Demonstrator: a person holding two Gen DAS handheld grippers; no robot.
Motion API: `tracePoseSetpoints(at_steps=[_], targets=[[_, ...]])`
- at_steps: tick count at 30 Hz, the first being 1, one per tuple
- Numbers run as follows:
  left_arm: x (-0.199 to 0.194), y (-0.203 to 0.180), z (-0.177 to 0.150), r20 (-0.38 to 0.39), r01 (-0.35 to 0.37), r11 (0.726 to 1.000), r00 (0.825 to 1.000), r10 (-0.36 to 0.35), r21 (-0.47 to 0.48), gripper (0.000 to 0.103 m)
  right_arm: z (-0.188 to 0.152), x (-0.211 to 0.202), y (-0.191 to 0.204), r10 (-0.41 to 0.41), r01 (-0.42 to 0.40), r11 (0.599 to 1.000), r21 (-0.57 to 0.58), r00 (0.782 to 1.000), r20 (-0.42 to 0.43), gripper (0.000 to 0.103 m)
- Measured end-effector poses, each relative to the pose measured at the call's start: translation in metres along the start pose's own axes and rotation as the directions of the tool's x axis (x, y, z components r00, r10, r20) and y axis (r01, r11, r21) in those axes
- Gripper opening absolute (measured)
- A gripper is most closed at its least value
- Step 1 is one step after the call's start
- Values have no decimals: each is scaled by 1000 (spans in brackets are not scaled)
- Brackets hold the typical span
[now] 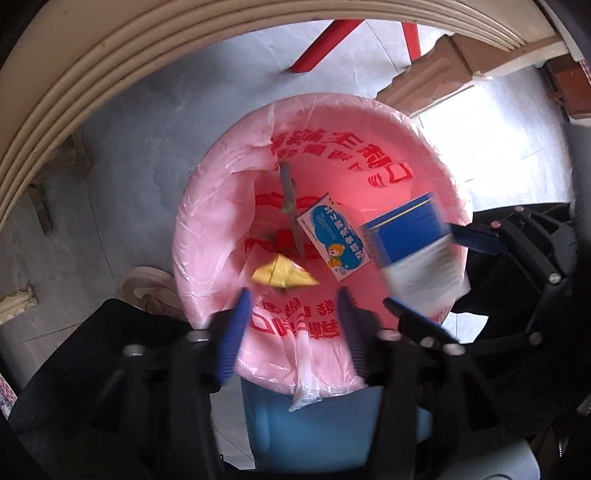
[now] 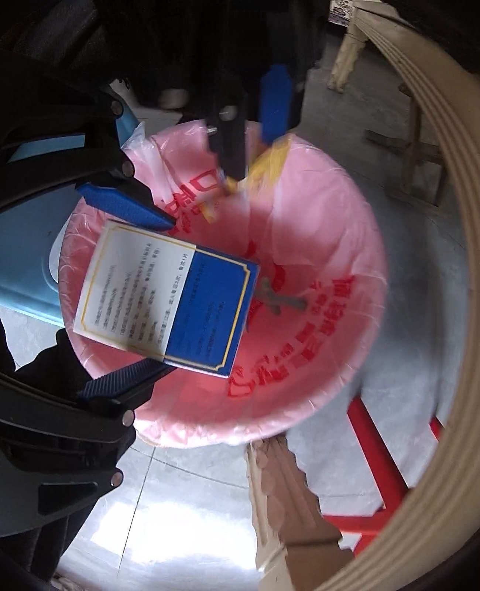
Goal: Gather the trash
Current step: 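Open both tools to drop the wrapper and card box into the bin, then move both open tools back to the tissue and poker box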
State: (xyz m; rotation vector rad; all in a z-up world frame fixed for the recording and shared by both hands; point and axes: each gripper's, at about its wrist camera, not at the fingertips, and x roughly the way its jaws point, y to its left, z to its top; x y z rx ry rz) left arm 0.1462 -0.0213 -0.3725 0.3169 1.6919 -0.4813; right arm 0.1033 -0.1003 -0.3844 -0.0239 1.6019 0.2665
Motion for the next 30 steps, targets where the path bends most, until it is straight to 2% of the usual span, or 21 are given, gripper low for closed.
tracePoseSetpoints(at_steps=[4, 14, 30], targets=[[-4, 2, -1, 20, -19, 1000, 1000, 19, -5, 56, 2, 5, -2, 5, -5, 1000, 9, 1000, -7, 77], [-5, 8, -1, 25, -11, 999, 1000, 11, -30, 57, 3, 5, -11, 23, -23, 998, 54, 1000, -5, 77], [-21, 4, -11, 72, -50, 998, 996, 53, -31, 57, -2, -11, -13, 26, -27, 997, 74, 1000, 15, 77]])
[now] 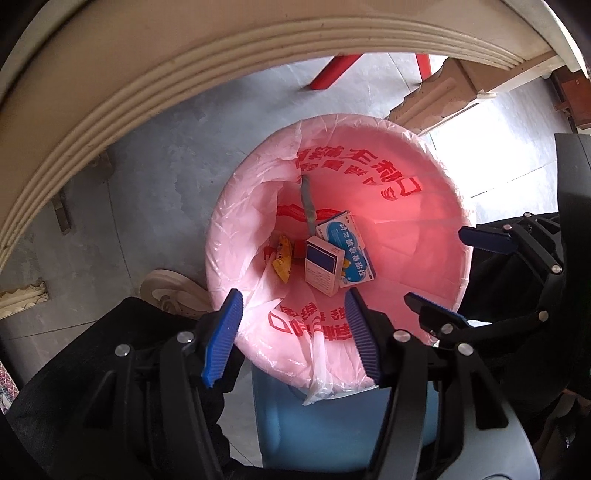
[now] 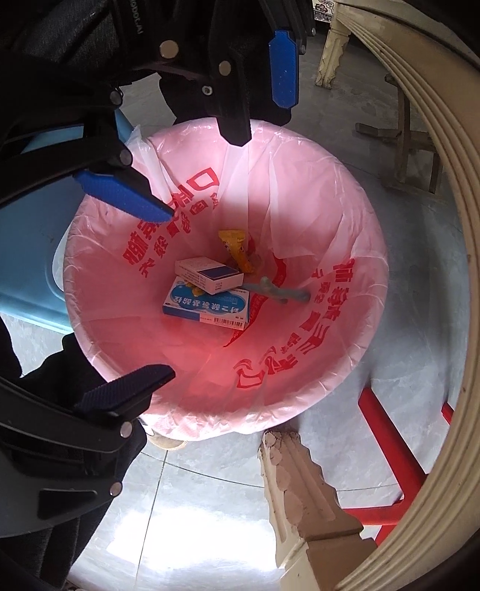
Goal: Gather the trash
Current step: 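Move both open tools back to the tissue and poker box, then grasp the white tissue with the left tool while the right tool grasps the poker box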
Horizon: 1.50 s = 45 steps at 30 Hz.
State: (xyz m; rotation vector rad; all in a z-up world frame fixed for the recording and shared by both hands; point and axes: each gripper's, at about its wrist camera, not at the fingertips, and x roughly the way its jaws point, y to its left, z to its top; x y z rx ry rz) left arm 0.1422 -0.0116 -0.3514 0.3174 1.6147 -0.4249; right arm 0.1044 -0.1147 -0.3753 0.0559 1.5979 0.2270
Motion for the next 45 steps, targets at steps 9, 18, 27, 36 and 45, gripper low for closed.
tracePoseSetpoints(at_steps=[9, 18, 27, 36, 45], targets=[[-61, 0, -19, 85, -2, 1000, 996, 2, 8, 57, -8, -63, 6, 44, -45, 999, 8, 994, 98, 77], [-193, 28, -3, 253, -36, 999, 967, 39, -18, 57, 10, -194, 14, 42, -29, 998, -55, 965, 257, 77], [-308, 44, 78, 377, -134, 990, 916, 140, -43, 63, 88, -322, 14, -1, 22, 999, -45, 913, 407, 77], [-283, 57, 172, 258, -94, 991, 959, 116, -97, 63, 161, -334, 15, 48, -51, 999, -4, 932, 359, 77], [-262, 54, 218, 221, -19, 997, 975, 36, -76, 63, 193, -307, 17, 56, -63, 998, 13, 949, 312, 77]])
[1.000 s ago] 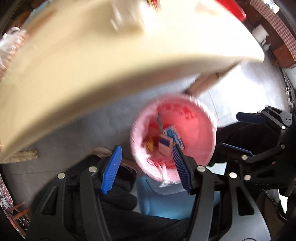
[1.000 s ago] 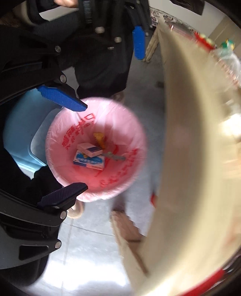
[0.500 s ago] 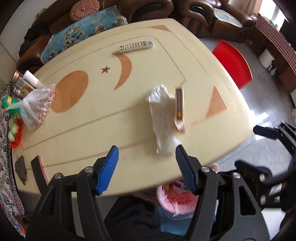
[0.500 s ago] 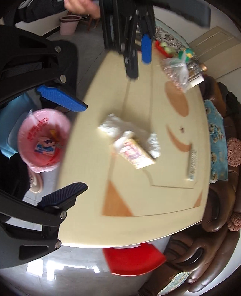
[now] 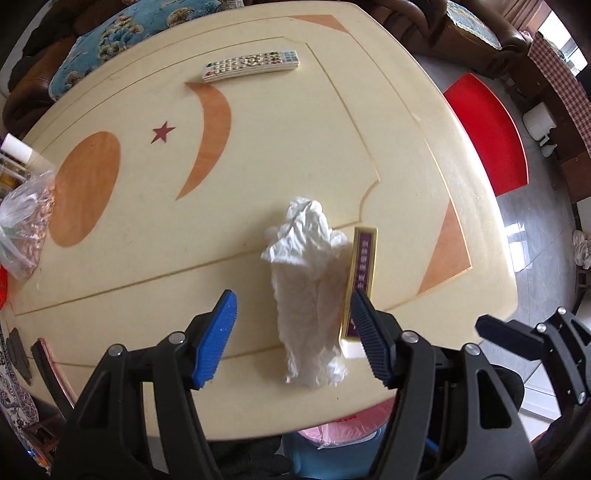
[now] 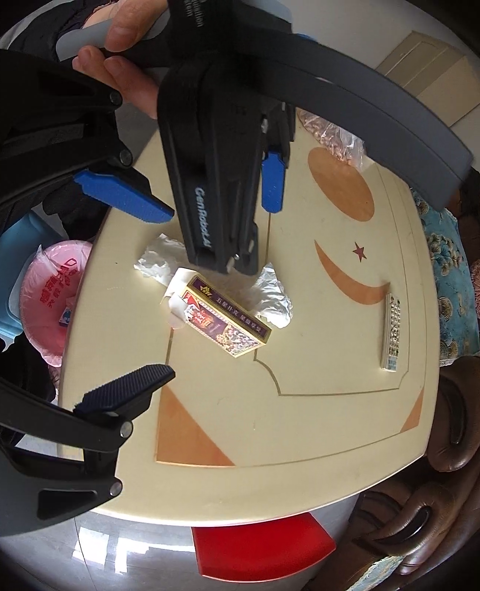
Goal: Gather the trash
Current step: 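Grasp the white tissue with the left tool while the right tool grasps the poker box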
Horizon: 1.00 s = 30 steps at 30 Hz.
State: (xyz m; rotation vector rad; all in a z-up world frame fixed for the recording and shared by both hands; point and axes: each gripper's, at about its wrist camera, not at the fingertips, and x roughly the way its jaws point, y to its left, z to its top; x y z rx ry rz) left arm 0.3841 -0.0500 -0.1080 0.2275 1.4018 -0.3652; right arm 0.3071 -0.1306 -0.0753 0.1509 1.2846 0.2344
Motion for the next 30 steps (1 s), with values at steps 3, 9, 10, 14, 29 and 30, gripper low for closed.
tracePoseSetpoints(at_steps=[3, 9, 10, 14, 29, 30], targets=[[8, 1, 8, -7, 23, 1000, 1000, -23, 4, 63, 4, 5, -3, 5, -5, 1000, 14, 1000, 1, 77], [36, 7, 17, -43, 33, 999, 999, -33, 0, 63, 12, 30, -10, -10, 10, 999, 44, 1000, -18, 77], [40, 8, 18, -48, 38, 999, 998, -38, -1, 63, 14, 35, -12, -10, 12, 999, 52, 1000, -23, 77], [54, 10, 21, -66, 41, 999, 997, -42, -8, 63, 18, 52, -14, -15, 18, 998, 62, 999, -42, 77], [92, 14, 37, -109, 63, 998, 992, -61, 14, 63, 27, 91, -22, -32, 39, 997, 71, 996, -85, 77], [93, 14, 38, -110, 65, 998, 992, -63, 14, 63, 25, 91, -25, -23, 30, 997, 73, 996, -88, 77]])
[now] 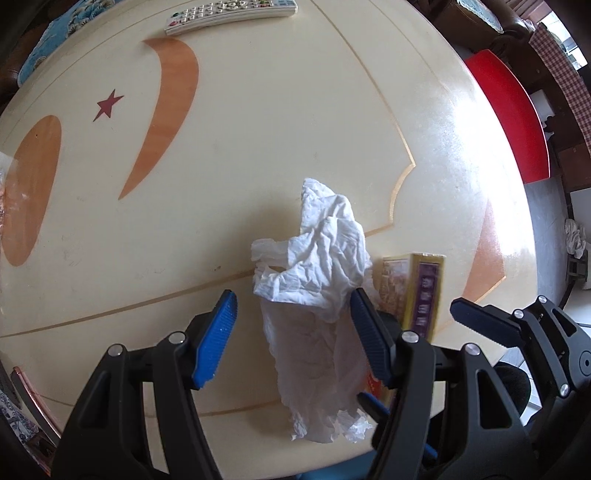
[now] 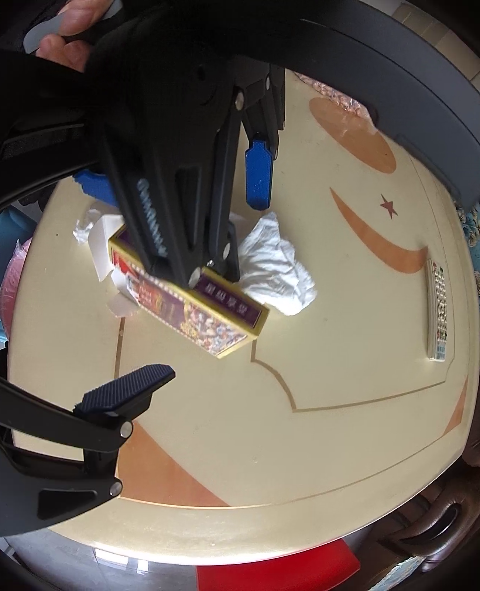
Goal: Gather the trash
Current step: 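Grasp the white tissue with the left tool while the right tool grasps the poker box, then carry the tissue and poker box with both tools over the pink bin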
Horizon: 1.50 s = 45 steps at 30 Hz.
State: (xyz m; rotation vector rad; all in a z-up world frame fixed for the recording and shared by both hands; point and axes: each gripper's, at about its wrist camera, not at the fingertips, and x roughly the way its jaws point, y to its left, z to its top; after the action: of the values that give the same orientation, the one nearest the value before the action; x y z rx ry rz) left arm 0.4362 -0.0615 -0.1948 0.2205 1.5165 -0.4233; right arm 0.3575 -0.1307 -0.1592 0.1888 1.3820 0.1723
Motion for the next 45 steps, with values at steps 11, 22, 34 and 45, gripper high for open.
tracePoseSetpoints(at_steps=[11, 22, 34, 45], targets=[[10, 5, -4, -7, -5, 1000, 1000, 5, 2, 60, -6, -6, -16, 83, -83, 997, 5, 997, 7, 67], [12, -8, -8, 1, -13, 1000, 1000, 13, -3, 52, 6, 16, -17, 47, -47, 999, 21, 999, -22, 32], [10, -36, -14, 7, 7, 1000, 1000, -6, -1, 14, 2, 8, -5, 34, -33, 999, -34, 999, 22, 21], [-19, -31, -43, 83, -9, 1000, 996, 10, -13, 13, -21, -26, -9, 6, 0, 998, -60, 996, 93, 20]])
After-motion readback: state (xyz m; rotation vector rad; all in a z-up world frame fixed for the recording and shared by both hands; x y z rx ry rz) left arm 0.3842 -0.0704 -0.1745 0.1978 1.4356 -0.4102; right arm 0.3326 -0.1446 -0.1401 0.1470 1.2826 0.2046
